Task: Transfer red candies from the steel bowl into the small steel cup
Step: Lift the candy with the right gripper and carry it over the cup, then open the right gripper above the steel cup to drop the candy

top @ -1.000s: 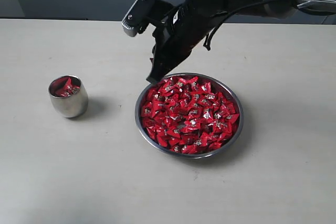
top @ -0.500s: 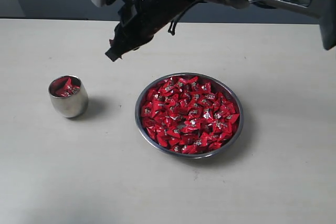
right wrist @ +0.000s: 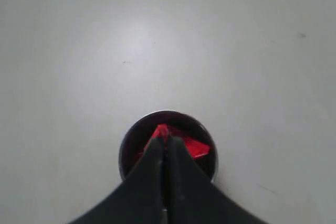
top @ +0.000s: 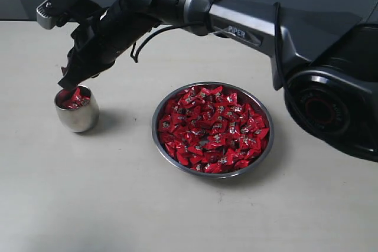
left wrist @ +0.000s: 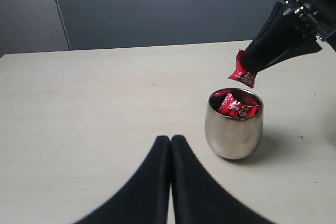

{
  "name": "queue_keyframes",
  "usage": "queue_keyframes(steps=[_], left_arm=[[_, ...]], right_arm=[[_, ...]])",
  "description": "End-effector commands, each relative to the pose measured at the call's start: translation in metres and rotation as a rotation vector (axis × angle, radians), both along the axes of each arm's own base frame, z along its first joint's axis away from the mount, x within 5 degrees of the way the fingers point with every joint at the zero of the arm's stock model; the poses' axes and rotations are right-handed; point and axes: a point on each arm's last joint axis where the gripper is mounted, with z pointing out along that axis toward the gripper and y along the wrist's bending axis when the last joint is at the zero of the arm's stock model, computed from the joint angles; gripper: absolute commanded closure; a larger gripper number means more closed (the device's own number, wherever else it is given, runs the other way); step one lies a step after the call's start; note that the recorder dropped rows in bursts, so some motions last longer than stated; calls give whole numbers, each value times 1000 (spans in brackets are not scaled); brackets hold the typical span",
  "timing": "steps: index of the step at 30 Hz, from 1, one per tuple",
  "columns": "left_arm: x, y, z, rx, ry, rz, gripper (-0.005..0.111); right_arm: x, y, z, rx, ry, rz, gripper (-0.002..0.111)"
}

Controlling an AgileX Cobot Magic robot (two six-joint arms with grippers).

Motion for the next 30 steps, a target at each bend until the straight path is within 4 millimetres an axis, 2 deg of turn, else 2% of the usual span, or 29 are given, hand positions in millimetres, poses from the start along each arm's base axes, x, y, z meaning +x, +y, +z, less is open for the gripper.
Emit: queue_keyframes(steps=[1, 6, 13, 22, 23, 25, 28, 30], left_arm=[[0, 0, -1, -2, -3, -7, 106], [0, 0, -1, -2, -3, -7, 106], [0, 0, -1, -2, -3, -7, 106], [0, 0, -1, -2, -3, -7, 106], [0, 0, -1, -2, -3, -7, 106], [0, 0, -1, -2, -3, -7, 106], [0, 0, -1, -2, -3, -7, 106], [0, 0, -1, -2, -3, -7, 106]], right_arm=[[-3, 3, -2, -2, 12, 19, 109], [-6, 5, -3, -1, 19, 28, 109], [-4, 9, -21, -5, 39, 9, 109], [0, 10, -20, 18, 10, -15, 108], [0, 10, -20, 16, 9, -12, 105], [0, 10, -20, 14, 9, -10, 93], [0, 10, -20, 14, 9, -10, 70], [0, 10, -20, 13, 8, -10, 64]])
